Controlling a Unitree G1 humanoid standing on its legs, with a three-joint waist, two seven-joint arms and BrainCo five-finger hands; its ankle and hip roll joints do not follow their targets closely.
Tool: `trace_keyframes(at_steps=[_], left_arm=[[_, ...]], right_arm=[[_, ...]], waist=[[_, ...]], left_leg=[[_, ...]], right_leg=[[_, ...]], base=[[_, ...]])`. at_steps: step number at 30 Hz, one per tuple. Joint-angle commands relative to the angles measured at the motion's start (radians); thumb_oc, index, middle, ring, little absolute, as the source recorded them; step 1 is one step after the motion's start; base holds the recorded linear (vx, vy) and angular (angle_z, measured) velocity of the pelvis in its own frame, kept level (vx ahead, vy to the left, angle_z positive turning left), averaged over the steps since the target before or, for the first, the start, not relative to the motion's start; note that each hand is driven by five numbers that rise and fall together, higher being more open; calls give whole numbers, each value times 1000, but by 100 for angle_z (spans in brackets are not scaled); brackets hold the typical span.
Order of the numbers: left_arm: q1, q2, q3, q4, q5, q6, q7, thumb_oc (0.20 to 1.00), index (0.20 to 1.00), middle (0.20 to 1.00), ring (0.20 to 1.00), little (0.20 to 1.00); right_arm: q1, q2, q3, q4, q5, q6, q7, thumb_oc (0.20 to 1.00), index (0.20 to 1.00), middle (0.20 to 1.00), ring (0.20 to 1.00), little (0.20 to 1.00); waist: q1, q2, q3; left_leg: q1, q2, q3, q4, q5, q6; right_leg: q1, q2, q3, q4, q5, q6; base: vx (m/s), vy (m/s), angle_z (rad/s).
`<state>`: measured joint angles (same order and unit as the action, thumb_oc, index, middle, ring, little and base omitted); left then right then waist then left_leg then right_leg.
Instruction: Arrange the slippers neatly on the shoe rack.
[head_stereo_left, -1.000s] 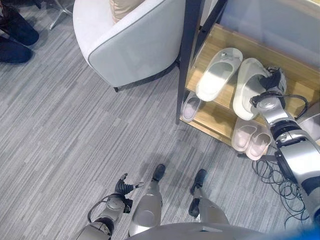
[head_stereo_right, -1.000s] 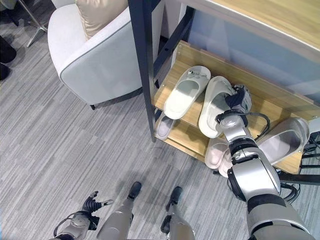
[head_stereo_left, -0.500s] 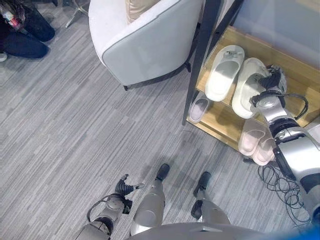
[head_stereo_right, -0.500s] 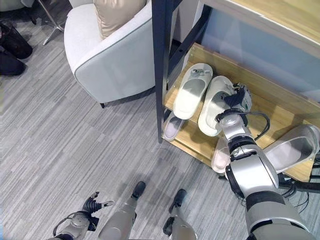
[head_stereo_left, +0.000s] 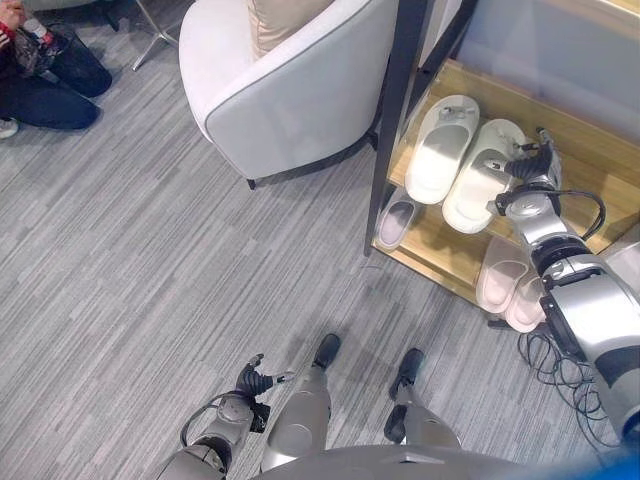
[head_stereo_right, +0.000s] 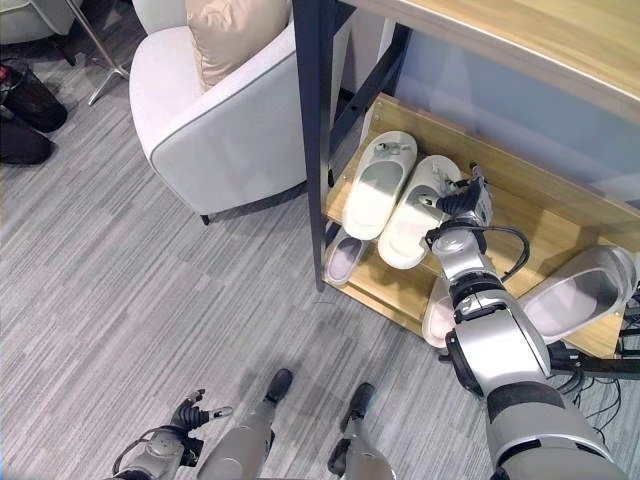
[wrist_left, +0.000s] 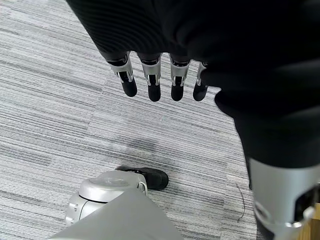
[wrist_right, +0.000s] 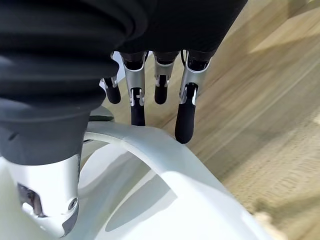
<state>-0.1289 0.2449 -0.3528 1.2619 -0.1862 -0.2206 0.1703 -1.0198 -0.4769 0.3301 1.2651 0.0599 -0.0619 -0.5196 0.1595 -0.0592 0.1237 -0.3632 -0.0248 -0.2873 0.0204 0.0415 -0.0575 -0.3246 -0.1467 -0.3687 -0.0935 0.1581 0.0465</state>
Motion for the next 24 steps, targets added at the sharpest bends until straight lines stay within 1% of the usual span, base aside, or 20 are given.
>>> trace_keyframes(at_steps=[1,2,3,4,5,11,13,15,18,19,23,24], left_arm=[[-33,-13,-5,72,-31,4,-3,1000,1000,1000,1000,1000],[-35,-23,0,73,-41,9,-8,1000,1000,1000,1000,1000],[-34,-23,-1,73,-41,9,-8,1000,1000,1000,1000,1000],[-31,-36,3,69,-54,13,-18,1000,1000,1000,1000,1000],[-27,-47,9,75,-45,17,-25,1000,1000,1000,1000,1000],[-33,-47,38,91,-32,22,-17,1000,1000,1000,1000,1000],[-20,-51,43,97,-20,23,-12,1000,1000,1000,1000,1000],[-16,-52,50,99,-17,26,-12,1000,1000,1000,1000,1000],[-10,-52,73,95,-7,31,-16,1000,1000,1000,1000,1000],[-6,-49,85,95,14,31,-16,1000,1000,1000,1000,1000],[-2,-43,96,92,37,34,-15,1000,1000,1000,1000,1000],[-1,-43,95,91,40,34,-14,1000,1000,1000,1000,1000]], right_arm=[[0,-16,-12,-73,7,-23,-41,1000,1000,1000,1000,1000],[30,-2,-39,-122,17,-36,-69,1000,1000,1000,1000,1000],[32,-2,-40,-124,17,-35,-69,1000,1000,1000,1000,1000],[63,11,-67,-202,28,-51,-80,1000,1000,1000,1000,1000],[105,20,-110,-301,77,-84,-76,1000,1000,1000,1000,1000],[188,57,-171,-424,152,-157,-58,1000,1000,1000,1000,1000],[221,49,-189,-468,156,-169,-57,1000,1000,1000,1000,1000],[250,40,-200,-495,141,-170,-62,1000,1000,1000,1000,1000],[315,-7,-214,-569,36,-146,-81,1000,1000,1000,1000,1000],[359,-54,-228,-603,-65,-119,-107,1000,1000,1000,1000,1000],[422,-111,-258,-628,-173,-74,-136,1000,1000,1000,1000,1000],[436,-108,-268,-631,-180,-72,-142,1000,1000,1000,1000,1000]], waist=[[-4,-7,48],[-12,-3,45],[-11,-4,44],[-17,0,45],[-24,1,44],[-41,-2,36],[-45,-1,30],[-49,0,28],[-62,3,24],[-70,4,23],[-83,5,19],[-86,7,17]], left_leg=[[32,-22,43,-108,12,-21],[34,-22,43,-108,10,-19],[34,-22,43,-108,10,-19],[38,-20,47,-108,8,-17],[38,-18,51,-108,6,-15],[52,-14,72,-108,0,-12],[56,-14,74,-108,-3,-11],[59,-13,76,-108,-5,-11],[65,-12,81,-108,-9,-10],[72,-10,86,-108,-12,-9],[85,-5,95,-108,-18,-7],[89,-4,97,-108,-19,-6]], right_leg=[[147,-28,12,6,-127,120],[146,-29,15,6,-127,119],[146,-29,15,6,-127,119],[148,-29,19,6,-127,119],[144,-30,22,6,-126,119],[146,-31,41,6,-128,114],[150,-32,41,6,-129,114],[152,-33,40,6,-130,114],[152,-33,45,6,-130,115],[155,-32,49,6,-131,115],[162,-30,60,6,-133,116],[164,-29,61,6,-133,116]], base=[[0,0,0],[-3,4,-4],[-11,3,-7],[-27,1,-5],[-30,-2,-4],[-4,-2,-12],[1,-4,-10],[0,0,0],[0,-2,-1],[-4,-11,-8],[-3,-15,-9],[4,-10,-5]])
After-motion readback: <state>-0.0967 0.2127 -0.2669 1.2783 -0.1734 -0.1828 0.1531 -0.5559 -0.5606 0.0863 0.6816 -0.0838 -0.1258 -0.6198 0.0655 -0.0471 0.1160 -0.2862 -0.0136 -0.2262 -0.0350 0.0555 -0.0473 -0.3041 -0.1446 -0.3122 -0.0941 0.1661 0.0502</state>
